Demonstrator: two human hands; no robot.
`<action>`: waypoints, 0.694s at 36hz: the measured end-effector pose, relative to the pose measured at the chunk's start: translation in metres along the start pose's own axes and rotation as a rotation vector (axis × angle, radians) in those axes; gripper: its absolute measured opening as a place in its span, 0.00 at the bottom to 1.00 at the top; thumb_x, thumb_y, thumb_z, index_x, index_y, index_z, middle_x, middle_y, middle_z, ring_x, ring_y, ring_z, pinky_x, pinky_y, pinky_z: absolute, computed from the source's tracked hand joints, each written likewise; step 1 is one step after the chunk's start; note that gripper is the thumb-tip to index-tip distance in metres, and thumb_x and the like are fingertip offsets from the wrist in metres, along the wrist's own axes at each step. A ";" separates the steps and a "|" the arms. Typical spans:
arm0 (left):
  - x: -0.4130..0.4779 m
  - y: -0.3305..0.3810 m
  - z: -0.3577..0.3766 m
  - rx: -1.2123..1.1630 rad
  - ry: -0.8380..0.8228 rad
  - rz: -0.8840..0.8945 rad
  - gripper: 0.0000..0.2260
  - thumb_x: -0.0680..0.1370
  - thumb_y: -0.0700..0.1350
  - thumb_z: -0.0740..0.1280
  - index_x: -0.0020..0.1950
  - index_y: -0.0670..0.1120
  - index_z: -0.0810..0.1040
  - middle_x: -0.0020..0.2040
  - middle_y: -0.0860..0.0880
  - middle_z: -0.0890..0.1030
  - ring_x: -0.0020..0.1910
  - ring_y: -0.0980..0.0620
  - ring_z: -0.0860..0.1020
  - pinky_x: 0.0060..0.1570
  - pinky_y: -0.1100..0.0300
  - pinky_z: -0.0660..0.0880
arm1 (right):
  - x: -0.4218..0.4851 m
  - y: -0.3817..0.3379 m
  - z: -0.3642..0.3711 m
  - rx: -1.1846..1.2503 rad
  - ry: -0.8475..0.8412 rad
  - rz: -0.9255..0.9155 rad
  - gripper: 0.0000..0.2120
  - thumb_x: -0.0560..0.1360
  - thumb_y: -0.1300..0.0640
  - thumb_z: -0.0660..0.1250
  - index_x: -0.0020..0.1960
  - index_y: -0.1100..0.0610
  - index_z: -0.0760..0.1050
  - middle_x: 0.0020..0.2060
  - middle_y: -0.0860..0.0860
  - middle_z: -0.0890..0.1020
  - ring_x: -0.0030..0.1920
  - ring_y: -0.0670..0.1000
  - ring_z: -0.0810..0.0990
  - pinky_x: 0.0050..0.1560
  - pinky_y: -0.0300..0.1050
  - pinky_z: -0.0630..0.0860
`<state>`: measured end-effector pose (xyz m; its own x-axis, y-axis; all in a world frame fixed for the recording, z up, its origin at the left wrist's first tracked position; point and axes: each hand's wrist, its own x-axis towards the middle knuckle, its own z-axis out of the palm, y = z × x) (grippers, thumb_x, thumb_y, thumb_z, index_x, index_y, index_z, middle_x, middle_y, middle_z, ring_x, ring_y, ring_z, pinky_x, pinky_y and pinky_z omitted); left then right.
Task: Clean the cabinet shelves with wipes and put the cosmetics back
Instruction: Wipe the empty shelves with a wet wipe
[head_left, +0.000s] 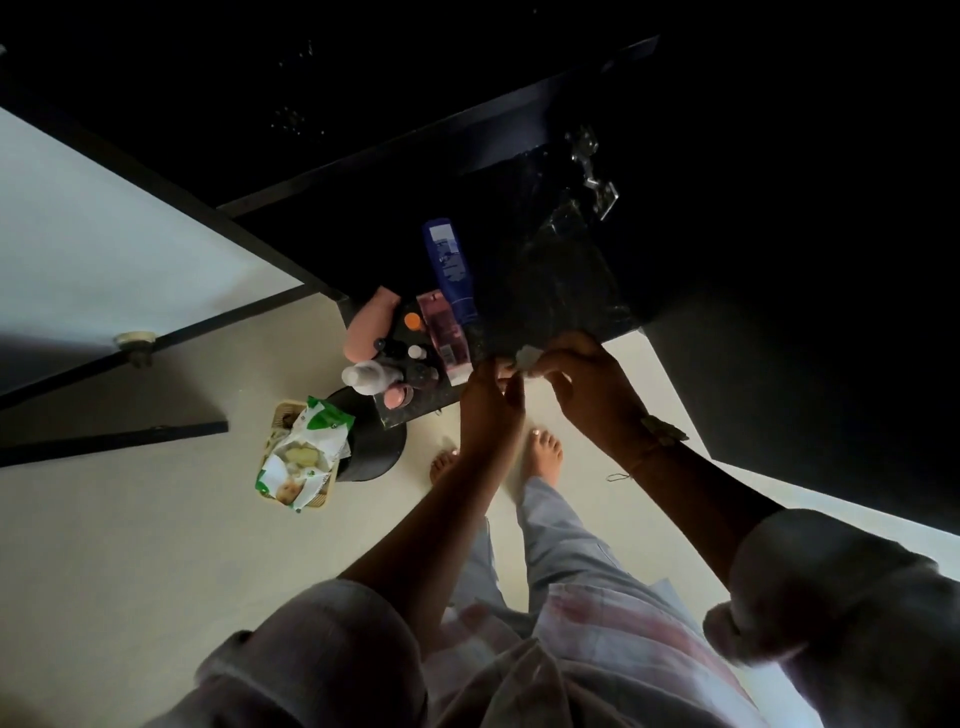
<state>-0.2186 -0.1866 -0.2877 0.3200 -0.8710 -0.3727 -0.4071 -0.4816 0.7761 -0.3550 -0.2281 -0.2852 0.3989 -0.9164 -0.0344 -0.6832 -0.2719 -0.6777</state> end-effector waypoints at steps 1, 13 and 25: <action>0.000 0.004 0.000 -0.063 -0.013 -0.032 0.09 0.79 0.42 0.64 0.58 0.43 0.77 0.53 0.49 0.82 0.52 0.53 0.80 0.53 0.58 0.77 | -0.001 -0.002 0.000 0.015 -0.010 0.002 0.11 0.69 0.71 0.69 0.45 0.57 0.81 0.50 0.54 0.78 0.51 0.50 0.78 0.56 0.37 0.74; 0.000 0.030 -0.003 -0.833 -0.108 -0.492 0.10 0.76 0.31 0.65 0.54 0.43 0.78 0.53 0.45 0.82 0.53 0.50 0.81 0.45 0.61 0.79 | -0.014 -0.019 -0.007 0.174 0.127 0.343 0.09 0.71 0.65 0.67 0.47 0.56 0.82 0.47 0.50 0.85 0.49 0.49 0.82 0.53 0.25 0.69; 0.002 0.046 0.011 -0.886 -0.082 -0.546 0.09 0.77 0.32 0.64 0.53 0.44 0.77 0.55 0.42 0.81 0.55 0.43 0.80 0.50 0.51 0.80 | -0.015 -0.017 -0.003 0.755 0.154 0.751 0.12 0.71 0.60 0.72 0.52 0.50 0.78 0.49 0.54 0.84 0.49 0.54 0.84 0.51 0.60 0.81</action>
<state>-0.2458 -0.2112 -0.2582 0.1991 -0.5760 -0.7928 0.5596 -0.5973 0.5745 -0.3510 -0.2107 -0.2707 -0.0823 -0.8150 -0.5736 -0.1461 0.5792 -0.8020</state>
